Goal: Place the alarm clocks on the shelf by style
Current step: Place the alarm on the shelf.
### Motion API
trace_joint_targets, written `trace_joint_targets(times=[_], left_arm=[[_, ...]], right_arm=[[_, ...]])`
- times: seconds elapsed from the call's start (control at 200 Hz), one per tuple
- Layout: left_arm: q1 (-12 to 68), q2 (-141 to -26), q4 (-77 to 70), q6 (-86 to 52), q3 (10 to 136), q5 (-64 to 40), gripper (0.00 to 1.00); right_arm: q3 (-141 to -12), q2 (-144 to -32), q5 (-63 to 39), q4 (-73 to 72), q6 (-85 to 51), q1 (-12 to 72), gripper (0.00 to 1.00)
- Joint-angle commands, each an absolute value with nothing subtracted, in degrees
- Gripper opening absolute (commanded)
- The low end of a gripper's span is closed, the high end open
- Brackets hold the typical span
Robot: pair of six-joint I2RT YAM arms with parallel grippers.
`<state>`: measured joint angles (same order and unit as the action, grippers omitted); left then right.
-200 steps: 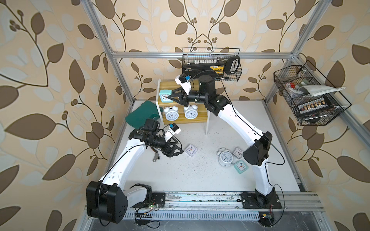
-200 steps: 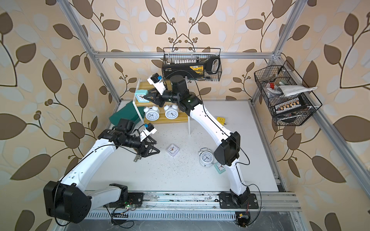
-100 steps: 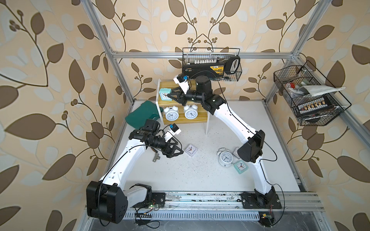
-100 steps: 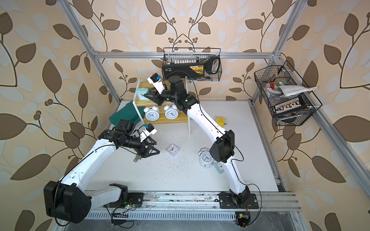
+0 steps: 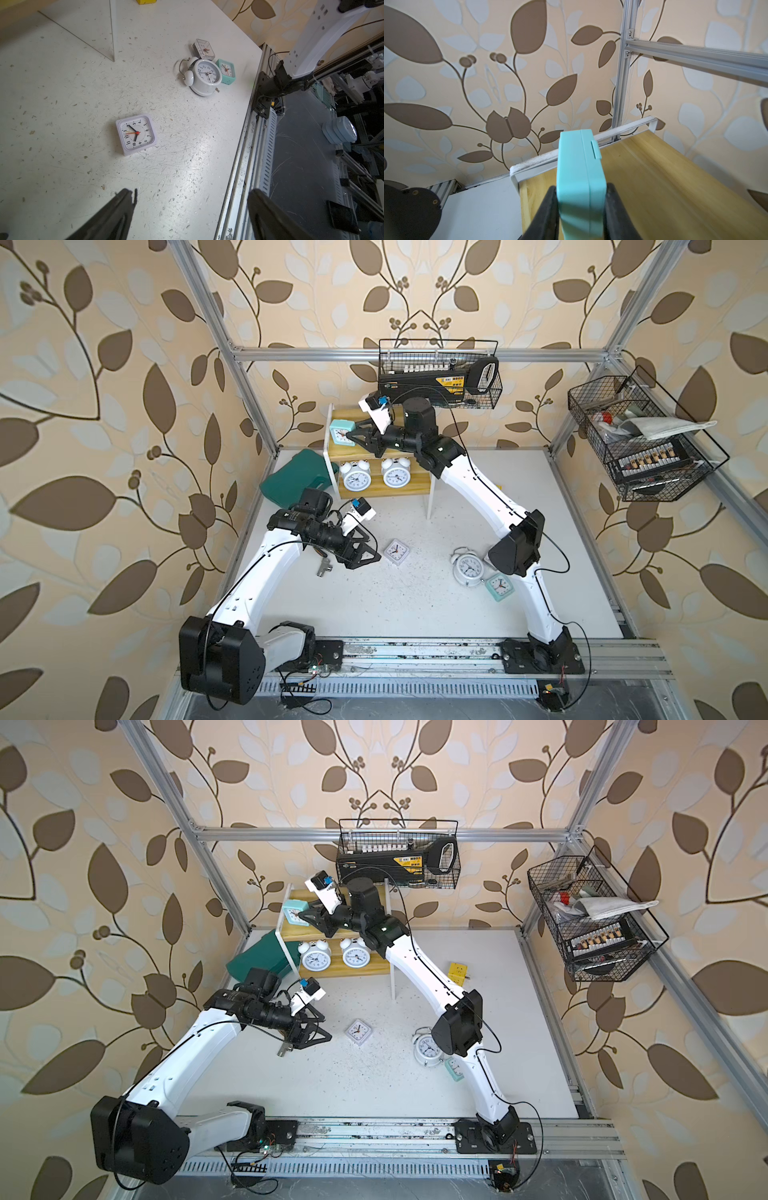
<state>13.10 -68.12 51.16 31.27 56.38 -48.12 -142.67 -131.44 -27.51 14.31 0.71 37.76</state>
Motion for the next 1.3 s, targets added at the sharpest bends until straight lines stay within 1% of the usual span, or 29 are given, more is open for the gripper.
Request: trace_joint_targets(times=[0.0,0.09,0.175,0.255,0.31,0.43,0.6,0.765,0.98,1.02,1.055,1.17,1.295], left_arm=[[12.8,-66.5,52.2,32.2,56.4,-49.8,0.9],[12.8,-66.5,52.2,32.2,56.4,-49.9,0.9],[12.8,-66.5,52.2,32.2,56.4,-50.0,0.91],[12.8,-66.5,52.3,32.2,56.5,-50.0,0.91],[12.8,-66.5,52.3,32.2,56.5,-50.0,0.92],[12.9,-66.4,52.3,32.2,56.6,-50.1,0.92],[12.8,-66.2,52.3,32.3,56.5,-50.1,0.93],[12.9,-66.2,51.3,31.9,56.2,-49.0,0.93],[12.9,-66.5,49.7,30.7,56.3,-47.1,0.94],[12.9,-66.7,49.2,30.6,56.1,-46.4,0.94],[12.9,-67.0,48.8,30.6,56.0,-45.8,0.95],[13.0,-68.5,47.8,30.7,56.2,-44.6,0.96],[13.5,-70.2,47.2,30.9,57.1,-44.1,0.96]], right_arm=[[-143.3,-132.0,-25.8,16.9,1.6,38.0,0.31],[-141.7,-130.8,-25.0,16.8,2.1,38.0,0.4],[-140.8,-129.8,-24.3,17.0,2.4,38.0,0.45],[-140.4,-129.1,-23.6,17.2,2.7,38.0,0.48],[-139.9,-128.6,-23.1,17.3,2.9,38.0,0.49],[-139.0,-127.6,-22.0,17.3,3.0,38.0,0.49],[-137.8,-126.6,-20.9,16.7,2.7,38.0,0.46],[-137.1,-126.0,-20.5,16.3,2.1,38.0,0.36],[-136.4,-124.7,-20.1,16.3,1.3,38.1,0.35],[-135.7,-123.9,-20.0,16.2,0.8,38.1,0.36],[-134.8,-123.0,-20.1,16.0,0.2,38.1,0.4],[-130.6,-118.9,-22.0,15.8,-0.1,38.4,0.55],[-124.5,-113.3,-21.8,15.9,-0.3,38.5,0.65]])
